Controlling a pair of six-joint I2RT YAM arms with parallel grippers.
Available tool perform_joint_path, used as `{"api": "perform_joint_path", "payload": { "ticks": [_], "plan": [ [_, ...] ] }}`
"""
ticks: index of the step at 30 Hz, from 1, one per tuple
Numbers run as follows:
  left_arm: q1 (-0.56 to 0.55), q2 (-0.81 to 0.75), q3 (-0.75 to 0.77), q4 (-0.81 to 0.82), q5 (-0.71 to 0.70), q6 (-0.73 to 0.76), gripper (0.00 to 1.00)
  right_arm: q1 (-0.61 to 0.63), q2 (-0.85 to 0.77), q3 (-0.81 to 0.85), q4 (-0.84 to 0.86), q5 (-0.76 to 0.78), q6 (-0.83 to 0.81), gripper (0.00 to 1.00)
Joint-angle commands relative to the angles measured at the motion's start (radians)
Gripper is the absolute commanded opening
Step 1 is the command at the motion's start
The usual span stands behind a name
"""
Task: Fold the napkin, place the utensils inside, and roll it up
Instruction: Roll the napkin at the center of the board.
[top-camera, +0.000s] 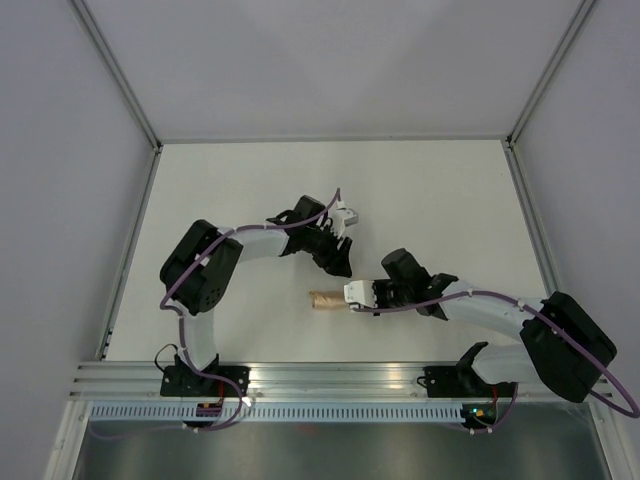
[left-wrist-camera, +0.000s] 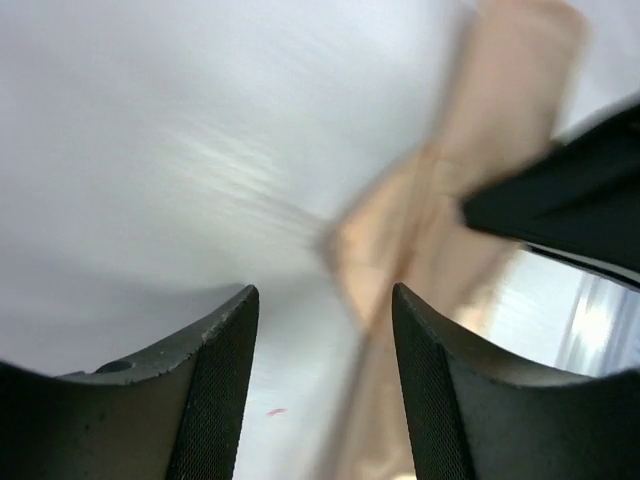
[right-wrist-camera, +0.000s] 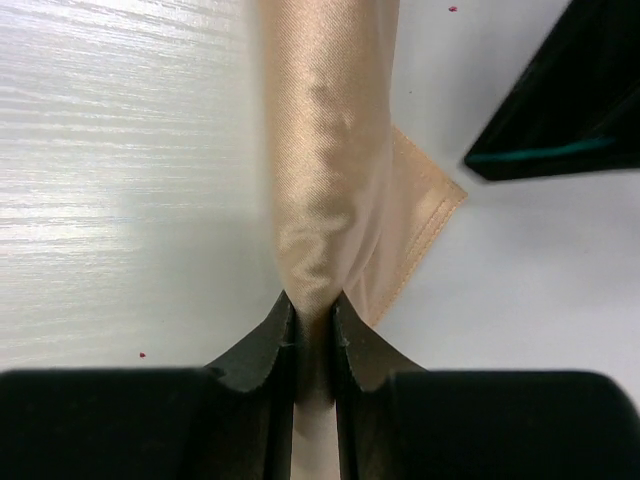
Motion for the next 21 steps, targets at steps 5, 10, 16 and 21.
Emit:
{"api": "perform_joint_path", "payload": {
  "ticks": [5, 10, 16, 21],
  "plan": [
    [0.101, -0.259, -0.233, 0.344, -0.528, -0.169, 0.65, -0.050, 0.100, 0.106, -0.179, -0.113, 0.000, 0.15],
    [0.103, -0.431, -0.370, 0.489, -0.726, -0.223, 0.66, -0.117, 0.200, 0.224, -0.297, -0.189, -0.037, 0.15],
    [0.091, -0.655, -0.547, 0.666, -0.800, -0.251, 0.68, -0.211, 0.419, 0.419, -0.498, -0.289, -0.110, 0.15],
    [0.007, -0.741, -0.634, 0.744, -0.844, -0.096, 0.67, -0.239, 0.582, 0.571, -0.661, -0.341, -0.171, 0.15]
  ]
}}
